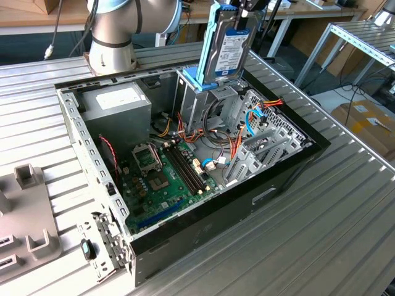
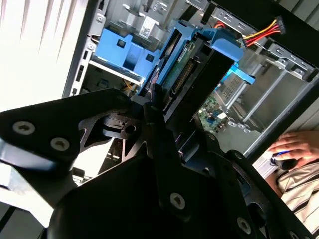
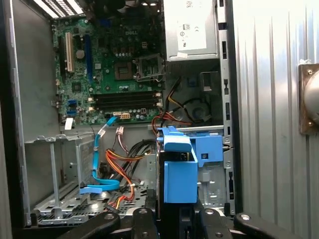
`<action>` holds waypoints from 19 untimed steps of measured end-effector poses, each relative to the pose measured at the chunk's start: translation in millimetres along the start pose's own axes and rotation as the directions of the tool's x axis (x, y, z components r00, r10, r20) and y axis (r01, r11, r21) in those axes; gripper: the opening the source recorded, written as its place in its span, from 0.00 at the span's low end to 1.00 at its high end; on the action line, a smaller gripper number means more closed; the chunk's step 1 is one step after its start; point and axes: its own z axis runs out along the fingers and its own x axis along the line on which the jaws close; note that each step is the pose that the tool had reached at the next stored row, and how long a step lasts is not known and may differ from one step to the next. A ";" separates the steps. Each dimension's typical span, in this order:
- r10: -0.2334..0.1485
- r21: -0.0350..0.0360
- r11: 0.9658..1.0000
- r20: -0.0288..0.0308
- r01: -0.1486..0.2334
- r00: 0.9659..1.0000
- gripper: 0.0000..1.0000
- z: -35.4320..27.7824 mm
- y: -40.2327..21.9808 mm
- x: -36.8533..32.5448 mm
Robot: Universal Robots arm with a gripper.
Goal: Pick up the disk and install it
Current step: 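Pick up the disk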
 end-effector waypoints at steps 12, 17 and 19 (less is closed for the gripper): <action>0.000 0.003 1.000 -0.054 0.000 0.999 0.35 0.8 -1.1 20.2; 0.001 0.005 1.000 -0.090 -0.001 0.996 0.35 1.3 -1.7 32.9; 0.002 0.005 1.000 -0.099 -0.001 0.995 0.35 1.4 -1.9 35.9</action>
